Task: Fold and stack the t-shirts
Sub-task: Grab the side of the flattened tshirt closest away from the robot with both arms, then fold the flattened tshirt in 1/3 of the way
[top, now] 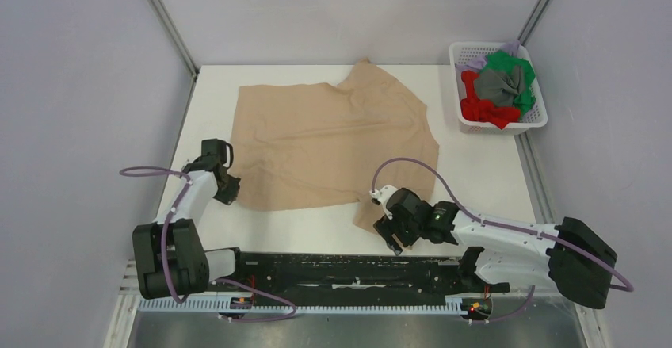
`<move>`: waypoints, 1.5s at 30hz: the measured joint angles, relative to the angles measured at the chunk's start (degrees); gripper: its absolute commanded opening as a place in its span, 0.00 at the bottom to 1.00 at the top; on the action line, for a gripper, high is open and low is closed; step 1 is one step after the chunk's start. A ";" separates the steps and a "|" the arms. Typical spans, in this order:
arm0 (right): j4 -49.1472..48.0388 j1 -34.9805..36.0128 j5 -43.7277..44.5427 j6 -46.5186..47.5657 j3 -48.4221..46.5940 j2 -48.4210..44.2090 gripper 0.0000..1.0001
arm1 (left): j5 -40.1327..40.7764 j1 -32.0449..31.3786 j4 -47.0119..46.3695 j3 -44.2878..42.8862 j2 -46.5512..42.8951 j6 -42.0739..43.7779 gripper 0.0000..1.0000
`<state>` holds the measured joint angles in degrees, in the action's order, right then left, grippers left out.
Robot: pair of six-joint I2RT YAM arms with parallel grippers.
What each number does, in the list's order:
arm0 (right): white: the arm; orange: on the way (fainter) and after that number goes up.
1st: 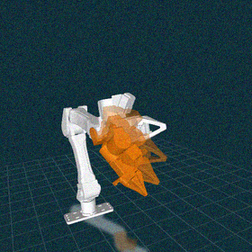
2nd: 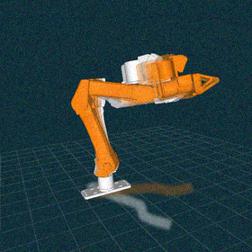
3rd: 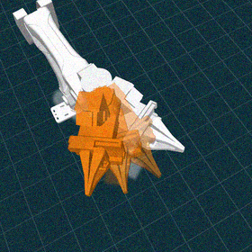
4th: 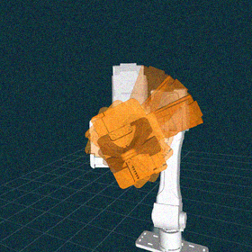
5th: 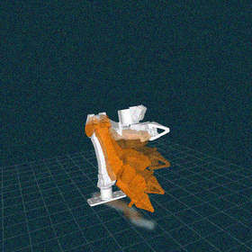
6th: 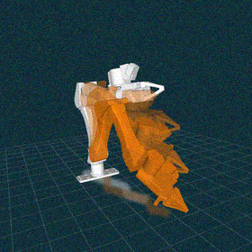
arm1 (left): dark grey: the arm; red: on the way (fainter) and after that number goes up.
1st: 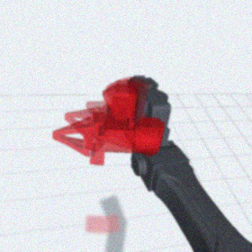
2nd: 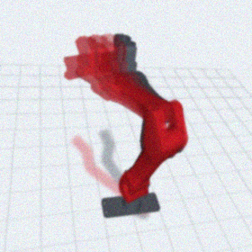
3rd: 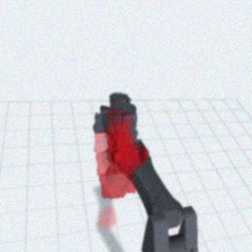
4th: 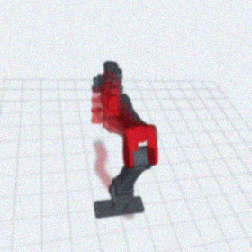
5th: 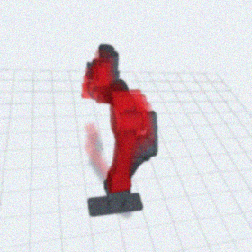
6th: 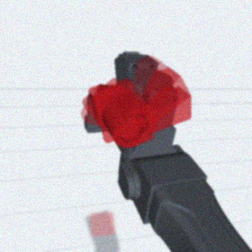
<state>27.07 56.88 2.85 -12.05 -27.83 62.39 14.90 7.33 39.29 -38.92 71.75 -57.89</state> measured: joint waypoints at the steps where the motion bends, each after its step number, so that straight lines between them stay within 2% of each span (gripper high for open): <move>1: -0.04 0.02 0.11 -0.39 0.31 0.68 0.71 | -0.04 0.00 0.04 0.07 -0.35 0.00 0.02; 4: -0.92 0.28 1.77 -1.09 0.44 1.88 0.66 | -0.07 0.00 0.07 0.20 -1.42 0.00 0.02; 5: -1.16 0.42 2.54 -1.40 0.44 2.19 0.61 | -0.04 0.00 0.11 0.28 -1.86 0.00 0.03; 9: -1.97 1.51 5.68 -3.65 0.37 2.99 0.23 | -0.04 0.00 0.57 0.44 -2.99 -0.02 0.03; 13: -1.84 2.93 6.45 -7.32 0.39 2.69 0.10 | -0.35 0.00 0.92 1.18 -4.02 -0.09 0.03; 16: 1.11 4.44 6.56 -9.09 0.37 1.62 0.04 | -0.33 0.00 1.42 2.56 -5.70 -0.59 0.03; 19: 5.05 6.14 5.49 -10.64 0.39 -0.11 0.00 | 0.28 0.02 3.78 3.76 -7.98 -1.68 0.04; 25: 10.14 10.08 -0.37 -13.68 0.61 -3.82 0.00 | 3.17 0.11 10.86 5.29 -16.48 -3.76 0.09; 29: 11.37 10.80 -1.95 -14.47 0.72 -4.83 0.00 | 4.74 0.17 14.53 5.51 -24.15 -4.28 0.09; 32: 12.02 10.80 -0.42 -14.53 0.37 -5.11 0.00 | 5.03 0.33 16.06 5.35 -27.08 -4.26 0.05; 37: 13.29 9.44 5.11 -13.22 -5.60 -5.14 0.00 | 2.95 0.33 15.80 3.28 -25.73 -4.20 0.02; 45: 5.31 0.28 11.78 -9.33 -11.21 -5.22 0.00 | -1.36 0.37 11.19 -2.23 -15.61 -4.15 0.02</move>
<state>32.38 57.17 14.63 -21.39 -39.05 57.17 13.54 7.70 50.48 -41.15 56.14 -62.04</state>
